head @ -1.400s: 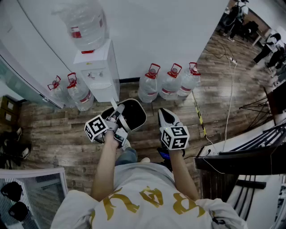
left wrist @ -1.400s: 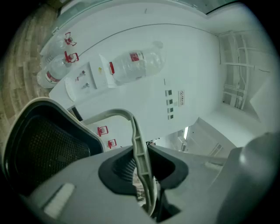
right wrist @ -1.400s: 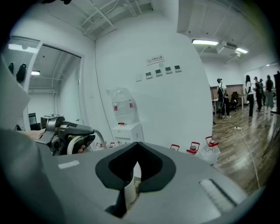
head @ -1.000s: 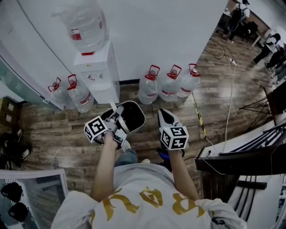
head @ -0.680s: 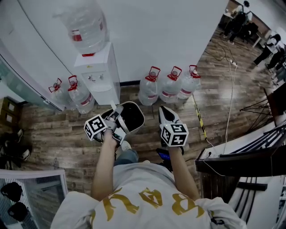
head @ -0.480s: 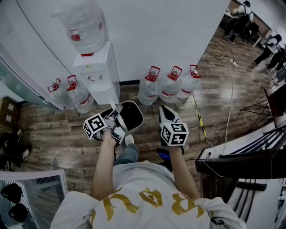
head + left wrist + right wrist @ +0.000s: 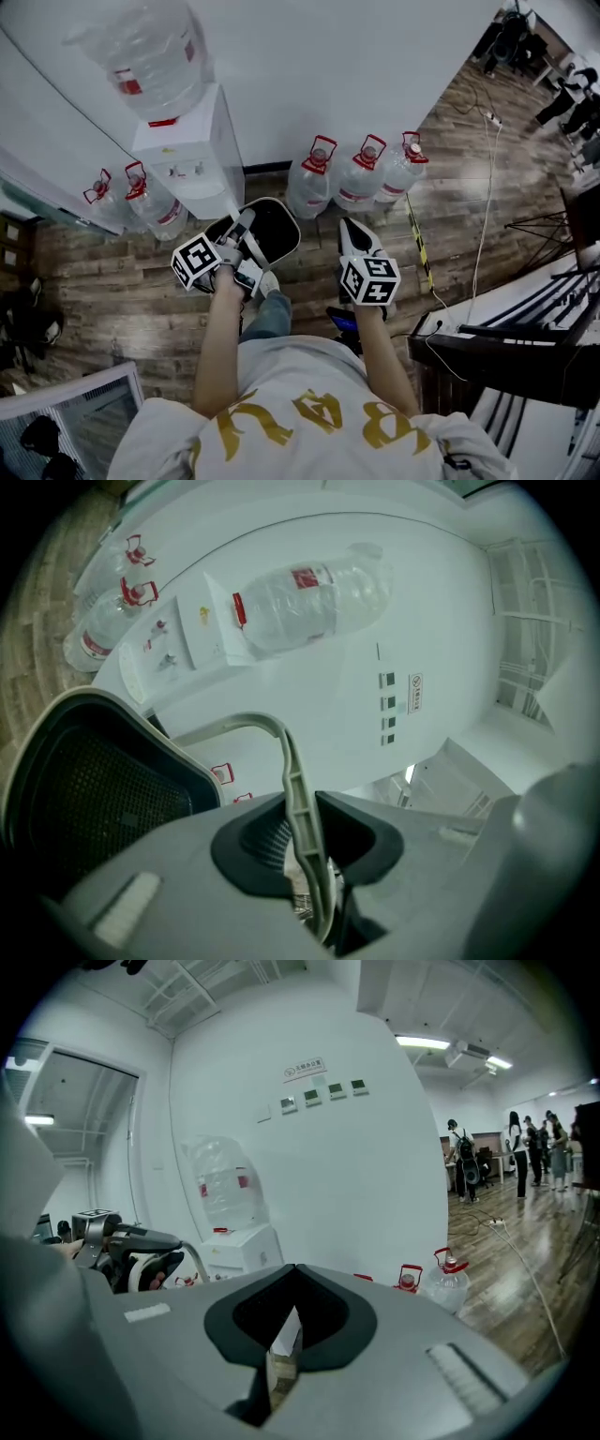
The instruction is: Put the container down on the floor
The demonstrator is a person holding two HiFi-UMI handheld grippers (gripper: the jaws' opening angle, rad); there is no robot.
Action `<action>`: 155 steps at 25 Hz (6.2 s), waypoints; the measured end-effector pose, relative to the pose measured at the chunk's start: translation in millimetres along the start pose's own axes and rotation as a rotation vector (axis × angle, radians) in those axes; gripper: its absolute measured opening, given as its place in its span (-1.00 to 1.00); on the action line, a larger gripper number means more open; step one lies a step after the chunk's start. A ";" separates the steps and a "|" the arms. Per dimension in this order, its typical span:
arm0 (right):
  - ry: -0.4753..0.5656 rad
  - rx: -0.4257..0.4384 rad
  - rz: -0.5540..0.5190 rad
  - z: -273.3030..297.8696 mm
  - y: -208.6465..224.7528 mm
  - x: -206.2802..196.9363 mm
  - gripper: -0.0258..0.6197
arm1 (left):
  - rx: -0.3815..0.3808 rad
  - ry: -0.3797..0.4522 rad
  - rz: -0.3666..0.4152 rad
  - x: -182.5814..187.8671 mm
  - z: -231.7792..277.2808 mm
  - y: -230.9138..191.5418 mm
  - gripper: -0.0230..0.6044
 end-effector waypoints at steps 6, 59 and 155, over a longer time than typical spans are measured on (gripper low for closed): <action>-0.020 -0.057 0.024 80.8 21.5 23.2 -0.84 | -0.024 -0.037 0.015 53.9 76.0 -10.8 -0.70; -0.267 -0.007 0.057 373.6 73.7 21.1 -0.84 | 0.150 -0.192 -0.018 161.5 301.0 -162.7 -0.71; -0.613 0.309 -0.150 556.6 83.9 -313.8 -0.84 | 0.653 -0.535 0.093 47.9 367.5 -605.8 -0.74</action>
Point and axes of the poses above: the fingertips, and each gripper's own axes: z forward along the fingers, y to its right, x out of its top, the point moved 2 cm from there along -z, backward along the fingers, and after that the axes turned 2 degrees about z, right-handed, at the moved point
